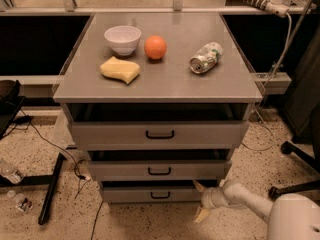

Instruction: Open bottom drawer

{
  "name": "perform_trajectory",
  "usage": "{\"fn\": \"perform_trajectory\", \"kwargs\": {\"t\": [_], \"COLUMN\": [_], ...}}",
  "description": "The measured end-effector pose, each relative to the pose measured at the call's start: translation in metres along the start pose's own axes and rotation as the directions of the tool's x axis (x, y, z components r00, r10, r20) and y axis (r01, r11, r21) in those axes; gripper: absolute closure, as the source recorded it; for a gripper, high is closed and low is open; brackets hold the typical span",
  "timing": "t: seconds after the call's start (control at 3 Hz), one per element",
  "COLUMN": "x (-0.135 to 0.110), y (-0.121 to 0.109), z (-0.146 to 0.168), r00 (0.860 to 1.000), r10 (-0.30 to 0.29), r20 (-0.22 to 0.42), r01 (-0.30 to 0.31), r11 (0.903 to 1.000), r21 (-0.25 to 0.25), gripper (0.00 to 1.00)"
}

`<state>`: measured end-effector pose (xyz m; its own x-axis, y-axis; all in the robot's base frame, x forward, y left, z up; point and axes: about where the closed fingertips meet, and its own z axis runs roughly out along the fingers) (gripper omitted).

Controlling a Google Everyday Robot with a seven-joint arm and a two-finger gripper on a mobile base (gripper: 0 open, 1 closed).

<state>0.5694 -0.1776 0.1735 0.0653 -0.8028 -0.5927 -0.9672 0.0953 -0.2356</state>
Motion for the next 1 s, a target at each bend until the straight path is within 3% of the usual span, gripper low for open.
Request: {"fn": "perform_trajectory", "kwargs": {"t": [1.0], "x": [0.003], "y": [-0.020], "z": [0.020], "r00": [1.000], "r10": [-0.007], "r20": [0.011], "r01": [0.007], "r11": [0.9996], "r21": [0.028], "gripper": [0.00]}}
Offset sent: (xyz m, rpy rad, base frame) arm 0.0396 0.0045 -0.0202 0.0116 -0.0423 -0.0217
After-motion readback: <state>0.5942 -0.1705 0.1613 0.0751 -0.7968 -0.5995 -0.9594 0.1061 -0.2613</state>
